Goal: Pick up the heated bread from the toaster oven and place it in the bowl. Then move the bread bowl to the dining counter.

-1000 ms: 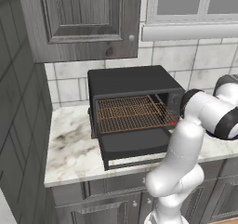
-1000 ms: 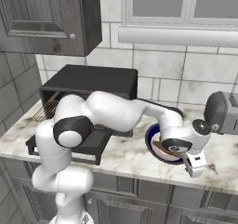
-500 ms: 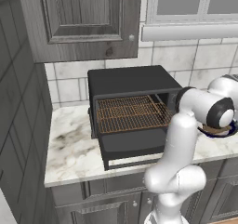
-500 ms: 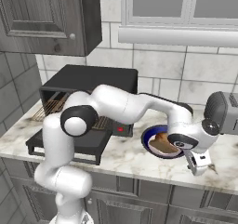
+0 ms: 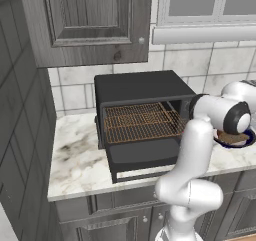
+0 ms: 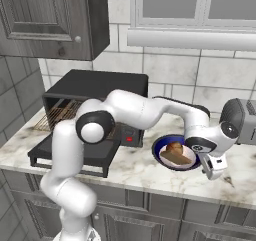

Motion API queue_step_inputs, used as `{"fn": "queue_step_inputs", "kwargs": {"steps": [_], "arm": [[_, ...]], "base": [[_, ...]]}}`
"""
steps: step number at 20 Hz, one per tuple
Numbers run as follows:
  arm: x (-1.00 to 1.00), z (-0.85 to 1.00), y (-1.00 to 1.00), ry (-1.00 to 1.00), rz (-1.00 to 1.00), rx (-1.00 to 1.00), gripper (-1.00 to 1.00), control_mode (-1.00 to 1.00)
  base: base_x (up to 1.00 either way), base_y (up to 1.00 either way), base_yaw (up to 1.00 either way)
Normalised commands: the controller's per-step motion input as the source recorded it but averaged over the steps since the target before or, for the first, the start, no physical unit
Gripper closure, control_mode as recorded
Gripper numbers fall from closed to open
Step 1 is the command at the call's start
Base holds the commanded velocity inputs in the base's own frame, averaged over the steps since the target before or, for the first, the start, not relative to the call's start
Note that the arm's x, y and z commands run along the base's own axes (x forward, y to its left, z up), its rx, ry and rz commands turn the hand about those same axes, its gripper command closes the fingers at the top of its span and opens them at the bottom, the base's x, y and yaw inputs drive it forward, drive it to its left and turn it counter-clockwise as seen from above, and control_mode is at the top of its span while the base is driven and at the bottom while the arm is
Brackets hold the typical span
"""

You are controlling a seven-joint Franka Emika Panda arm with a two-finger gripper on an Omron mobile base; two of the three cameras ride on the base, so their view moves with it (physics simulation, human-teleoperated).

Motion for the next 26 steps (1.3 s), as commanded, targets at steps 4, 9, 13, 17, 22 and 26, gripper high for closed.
{"fn": "queue_step_inputs", "kwargs": {"steps": [4,9,13,17,22,26], "arm": [[0.24,-0.32,0.06,0.00,0.00,0.00,-1.00,-1.00],[0.16,-0.33,0.03,0.00,0.00,0.00,-1.00,-1.00],[0.13,-0.18,0.01,0.00,0.00,0.00,-1.00,-1.00],[0.15,-0.13,0.12,0.00,0.00,0.00,1.00,-1.00],[0.02,0.00,0.05,0.00,0.00,0.00,1.00,-1.00],[0.00,0.00,0.00,-0.03,0.00,0.00,1.00,-1.00]], "base": [[0.00,0.00,0.00],[0.00,0.00,0.00],[0.00,0.00,0.00],[0.00,0.00,0.00],[0.00,0.00,0.00],[0.00,0.00,0.00]]}}
